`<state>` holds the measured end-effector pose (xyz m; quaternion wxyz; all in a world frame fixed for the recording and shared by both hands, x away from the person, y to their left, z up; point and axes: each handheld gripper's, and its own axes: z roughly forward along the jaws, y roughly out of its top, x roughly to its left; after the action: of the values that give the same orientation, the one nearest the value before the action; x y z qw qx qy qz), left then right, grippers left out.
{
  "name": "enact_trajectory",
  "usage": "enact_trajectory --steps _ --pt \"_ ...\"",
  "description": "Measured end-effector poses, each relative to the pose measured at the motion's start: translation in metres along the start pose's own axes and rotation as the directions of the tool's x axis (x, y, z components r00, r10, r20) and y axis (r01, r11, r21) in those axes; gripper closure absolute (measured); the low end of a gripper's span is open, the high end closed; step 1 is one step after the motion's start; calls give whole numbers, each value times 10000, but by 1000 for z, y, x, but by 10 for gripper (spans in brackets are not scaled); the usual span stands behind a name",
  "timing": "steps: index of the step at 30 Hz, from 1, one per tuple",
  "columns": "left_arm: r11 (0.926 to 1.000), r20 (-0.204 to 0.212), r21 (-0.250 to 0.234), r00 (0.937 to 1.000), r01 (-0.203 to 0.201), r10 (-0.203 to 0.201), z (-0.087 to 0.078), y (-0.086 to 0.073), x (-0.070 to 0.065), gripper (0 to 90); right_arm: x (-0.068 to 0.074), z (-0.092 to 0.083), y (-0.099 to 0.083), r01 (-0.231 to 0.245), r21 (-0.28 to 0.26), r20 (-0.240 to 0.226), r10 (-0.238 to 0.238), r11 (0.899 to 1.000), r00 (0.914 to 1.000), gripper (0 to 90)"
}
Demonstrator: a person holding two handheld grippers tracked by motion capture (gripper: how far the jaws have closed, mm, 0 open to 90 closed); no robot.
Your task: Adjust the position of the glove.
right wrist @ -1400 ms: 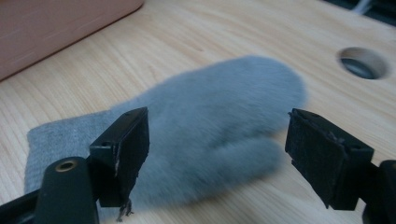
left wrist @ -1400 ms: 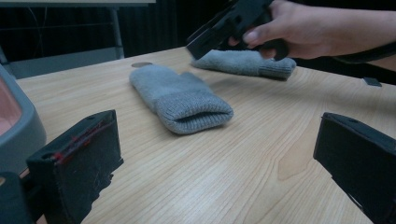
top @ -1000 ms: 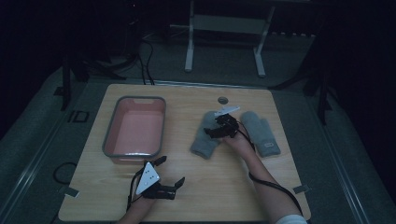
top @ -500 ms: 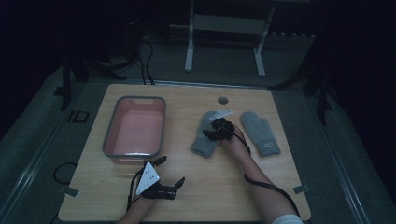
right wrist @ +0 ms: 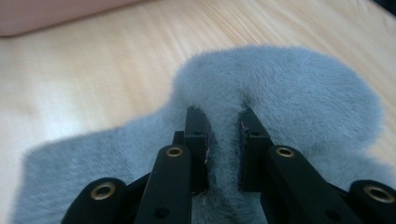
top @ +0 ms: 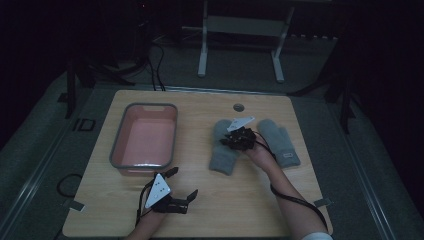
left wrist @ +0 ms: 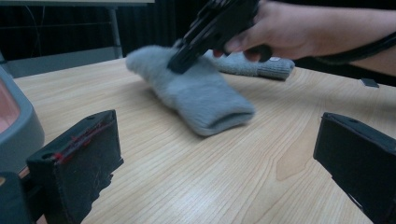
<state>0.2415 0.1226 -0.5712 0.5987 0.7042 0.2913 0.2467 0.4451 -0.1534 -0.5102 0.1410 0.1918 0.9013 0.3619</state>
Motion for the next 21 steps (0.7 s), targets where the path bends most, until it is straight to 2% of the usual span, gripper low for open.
enact_trajectory --steps 3,6,8,10,12,14,19,21 --pt "10000 -5 5 10000 -19 19 0 0 0 11 7 -16 4 440 -186 -289 -445 9989 9986 777" --pt "10000 -9 2 10000 -13 13 0 0 0 11 17 -29 4 915 -284 -681 -932 9954 9933 776" --pt "10000 -4 10 10000 -6 6 0 0 0 11 24 -36 3 1380 -389 -1260 -1419 9897 9818 776" --pt "10000 -3 7 10000 -4 4 0 0 0 11 28 -40 -2 1533 -315 -1721 -1565 9877 9726 775" --pt "10000 -6 5 10000 -13 13 0 0 0 11 30 -40 -8 1455 -343 -1896 -1494 9888 9704 774" --pt "10000 -12 7 10000 -14 14 0 0 0 11 31 -36 -18 1321 -240 -1895 -1342 9909 9727 774" --pt "10000 -4 9 10000 -17 17 0 0 0 11 25 -23 -41 1024 189 -2122 -961 9946 9725 769" --pt "10000 19 12 10000 -8 8 0 0 0 11 23 -19 -46 1028 386 -2074 -927 9940 9739 761"
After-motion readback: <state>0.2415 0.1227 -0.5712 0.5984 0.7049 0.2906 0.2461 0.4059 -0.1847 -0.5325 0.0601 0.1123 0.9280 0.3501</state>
